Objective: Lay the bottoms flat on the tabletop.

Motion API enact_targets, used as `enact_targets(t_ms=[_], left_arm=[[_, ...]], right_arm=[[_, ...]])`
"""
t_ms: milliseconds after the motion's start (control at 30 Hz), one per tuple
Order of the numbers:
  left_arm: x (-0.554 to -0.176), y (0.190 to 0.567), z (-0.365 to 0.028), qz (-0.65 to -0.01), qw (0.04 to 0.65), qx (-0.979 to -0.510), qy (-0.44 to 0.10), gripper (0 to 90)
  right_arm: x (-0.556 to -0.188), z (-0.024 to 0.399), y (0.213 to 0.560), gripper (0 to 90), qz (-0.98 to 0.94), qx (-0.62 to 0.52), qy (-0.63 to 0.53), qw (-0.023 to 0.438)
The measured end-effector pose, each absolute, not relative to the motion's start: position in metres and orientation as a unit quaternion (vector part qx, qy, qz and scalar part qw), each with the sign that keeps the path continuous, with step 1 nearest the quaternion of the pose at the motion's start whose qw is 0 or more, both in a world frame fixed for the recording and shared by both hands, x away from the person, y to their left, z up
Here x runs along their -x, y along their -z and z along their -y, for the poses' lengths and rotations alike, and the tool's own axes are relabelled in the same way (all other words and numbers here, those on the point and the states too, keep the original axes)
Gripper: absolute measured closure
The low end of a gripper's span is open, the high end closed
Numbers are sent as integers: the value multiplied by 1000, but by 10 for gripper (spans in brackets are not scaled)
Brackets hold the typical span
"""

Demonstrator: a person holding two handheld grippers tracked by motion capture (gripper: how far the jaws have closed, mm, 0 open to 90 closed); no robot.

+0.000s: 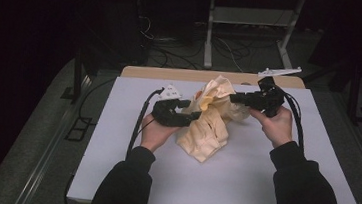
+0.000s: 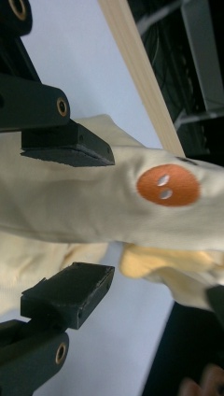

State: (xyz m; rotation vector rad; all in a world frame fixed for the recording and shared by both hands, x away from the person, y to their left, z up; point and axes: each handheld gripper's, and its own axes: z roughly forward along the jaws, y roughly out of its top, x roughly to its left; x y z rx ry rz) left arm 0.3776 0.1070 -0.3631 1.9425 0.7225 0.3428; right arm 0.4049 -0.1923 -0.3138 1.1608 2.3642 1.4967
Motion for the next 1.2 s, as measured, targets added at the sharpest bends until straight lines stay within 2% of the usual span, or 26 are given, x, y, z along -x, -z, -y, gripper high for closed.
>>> enact_targets(t_ms=[133,267,433,467,667,933,1200], left_arm=[[-380,371,-101,-308,482,-804,-160,396],[-383,376,-95,-331,455,-804,-191,470],[-389,377,-97,-349,441,-802,-203,805],[-391,376,-100,-353,450,-796,-198,834],[-396,354,-118,-360,462,-783,-209,849],[-396,314,-128,-350,488,-768,-223,849],[-386,295,-140,-346,490,-765,-234,850]], right_arm=[[-405,193,314,810,-779,-382,-494,54],[-405,191,315,810,-780,-381,-493,52],[-406,190,316,810,-783,-381,-489,52],[-406,190,316,810,-783,-381,-488,53],[-414,195,307,810,-781,-389,-485,62],[-431,194,271,814,-761,-391,-515,61],[-437,179,243,817,-759,-378,-526,70]])
